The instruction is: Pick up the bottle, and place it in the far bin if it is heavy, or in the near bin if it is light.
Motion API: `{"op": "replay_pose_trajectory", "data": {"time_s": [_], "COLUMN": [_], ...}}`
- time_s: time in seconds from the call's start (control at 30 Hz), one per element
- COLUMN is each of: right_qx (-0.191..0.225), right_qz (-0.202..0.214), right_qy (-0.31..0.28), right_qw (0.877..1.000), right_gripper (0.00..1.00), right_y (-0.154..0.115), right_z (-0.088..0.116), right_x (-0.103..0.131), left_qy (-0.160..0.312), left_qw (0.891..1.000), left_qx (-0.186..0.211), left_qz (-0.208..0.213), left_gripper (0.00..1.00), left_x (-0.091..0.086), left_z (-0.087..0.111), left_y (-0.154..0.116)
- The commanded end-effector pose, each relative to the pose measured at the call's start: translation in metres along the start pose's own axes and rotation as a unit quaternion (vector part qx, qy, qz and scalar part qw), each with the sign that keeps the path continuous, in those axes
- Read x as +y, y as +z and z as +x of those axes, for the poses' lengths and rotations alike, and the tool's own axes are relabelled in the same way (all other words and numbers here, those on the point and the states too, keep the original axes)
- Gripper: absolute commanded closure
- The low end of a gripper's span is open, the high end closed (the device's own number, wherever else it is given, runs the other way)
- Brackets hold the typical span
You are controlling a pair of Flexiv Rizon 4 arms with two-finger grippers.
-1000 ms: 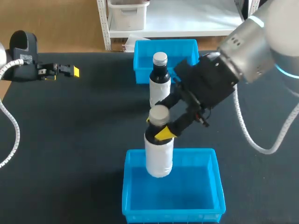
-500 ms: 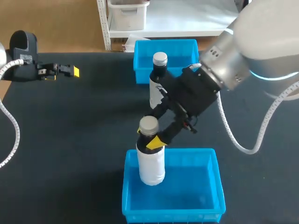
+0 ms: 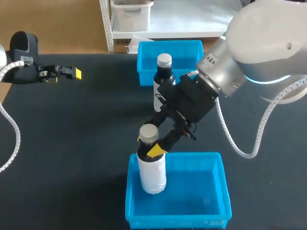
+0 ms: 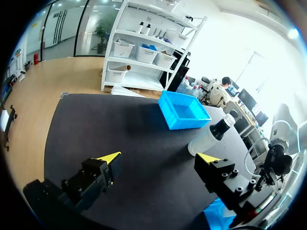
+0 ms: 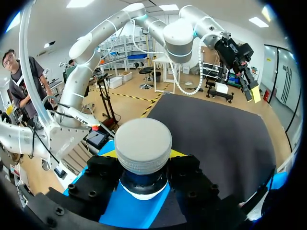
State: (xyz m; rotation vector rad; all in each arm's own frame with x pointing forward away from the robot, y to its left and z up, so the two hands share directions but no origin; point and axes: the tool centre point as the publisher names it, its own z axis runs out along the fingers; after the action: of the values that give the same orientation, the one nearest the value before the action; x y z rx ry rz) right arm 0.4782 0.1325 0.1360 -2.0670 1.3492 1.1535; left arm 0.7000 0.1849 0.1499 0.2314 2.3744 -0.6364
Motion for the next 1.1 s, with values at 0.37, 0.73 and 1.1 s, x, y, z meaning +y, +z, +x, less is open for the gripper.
{"op": "replay_pose_trajectory", "data": {"time_s": [0.37, 0.73, 1.1], "right_qx": [0.006, 0.008, 0.05], "right_qz": [-0.014, -0.017, 0.013], "right_qy": [-0.006, -0.007, 0.037], "right_qw": [1.0, 1.0, 0.998], "right_gripper": [0.76, 0.0, 0.0], "right_y": [0.002, -0.003, -0.053], "right_z": [0.007, 0.007, 0.04], "right_x": [-0.002, 0.0, -0.003], "left_qy": [0.0, 0.0, 0.0], "left_qw": [1.0, 1.0, 1.0], "left_qx": [0.0, 0.0, 0.0], "left_qz": [0.0, 0.0, 0.0], "left_gripper": [0.0, 0.0, 0.0], "left_x": [0.0, 0.0, 0.0], "left_z": [0.0, 0.0, 0.0], "left_y": [0.0, 0.0, 0.0]}}
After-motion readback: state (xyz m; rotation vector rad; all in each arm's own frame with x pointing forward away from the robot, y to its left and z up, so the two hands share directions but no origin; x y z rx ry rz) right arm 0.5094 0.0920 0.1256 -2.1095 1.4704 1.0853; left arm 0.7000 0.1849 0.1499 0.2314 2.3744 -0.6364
